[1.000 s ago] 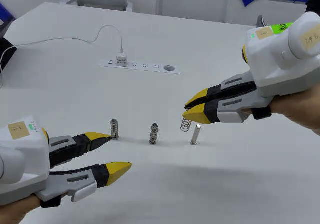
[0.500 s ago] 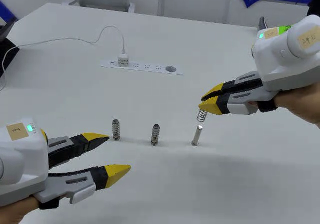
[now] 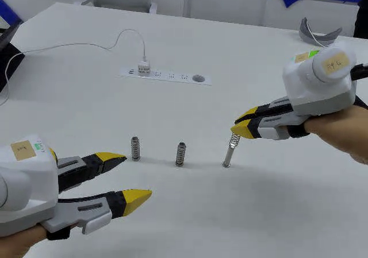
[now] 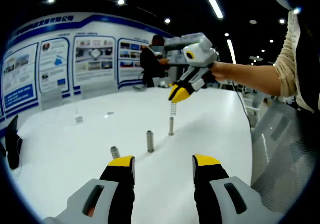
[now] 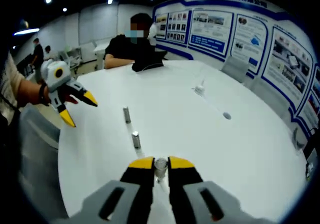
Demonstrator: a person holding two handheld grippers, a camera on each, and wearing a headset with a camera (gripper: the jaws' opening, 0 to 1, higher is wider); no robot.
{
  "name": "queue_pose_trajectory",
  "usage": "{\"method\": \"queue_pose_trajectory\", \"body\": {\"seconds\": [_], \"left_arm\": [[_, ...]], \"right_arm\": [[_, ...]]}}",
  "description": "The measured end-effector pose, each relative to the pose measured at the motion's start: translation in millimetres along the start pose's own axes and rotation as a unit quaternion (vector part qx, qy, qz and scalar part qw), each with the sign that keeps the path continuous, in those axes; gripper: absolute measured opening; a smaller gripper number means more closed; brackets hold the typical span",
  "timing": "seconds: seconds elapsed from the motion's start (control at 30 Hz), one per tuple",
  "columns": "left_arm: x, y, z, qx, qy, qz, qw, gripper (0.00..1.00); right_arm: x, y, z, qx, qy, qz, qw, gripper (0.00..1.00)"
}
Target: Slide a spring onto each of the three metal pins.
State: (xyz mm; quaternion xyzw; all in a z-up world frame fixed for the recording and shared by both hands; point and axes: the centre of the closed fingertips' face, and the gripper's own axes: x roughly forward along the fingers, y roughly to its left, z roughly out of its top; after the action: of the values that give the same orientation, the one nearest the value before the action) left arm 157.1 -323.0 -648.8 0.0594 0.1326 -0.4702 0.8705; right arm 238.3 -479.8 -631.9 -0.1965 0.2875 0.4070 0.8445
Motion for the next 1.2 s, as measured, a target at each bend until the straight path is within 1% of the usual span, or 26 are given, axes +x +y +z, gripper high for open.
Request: {"method": "queue_pose_trajectory", "body": {"seconds": [0.07,0.43,0.8,1.2], "left_arm": [[0.1,0.3,-0.1,0.000,0.000,0.001,1.0000,0.47],[0.4,-0.1,-3.3,-0.001,0.004,0.001,1.0000,0.46],[0.9,-0.9,-4.0,-0.001,0.005,-0.001,1.0000,0.46],[1.6,0.0,-4.9,-0.002,0.006,0.001,1.0000,0.46]], "right_arm": [[1.1,-1.9,-1.1,0.002,0.001,-0.003,1.0000,0.11],[7.7,-4.0,-9.5,0.010,0.008,-0.003,0.9999,0.11],[19.1,-2.2,-21.6,0.014,0.019,-0.003,0.9997,0.12],[32.1,2.9,-36.2,0.022,0.037,0.003,0.9991,0.12]]}}
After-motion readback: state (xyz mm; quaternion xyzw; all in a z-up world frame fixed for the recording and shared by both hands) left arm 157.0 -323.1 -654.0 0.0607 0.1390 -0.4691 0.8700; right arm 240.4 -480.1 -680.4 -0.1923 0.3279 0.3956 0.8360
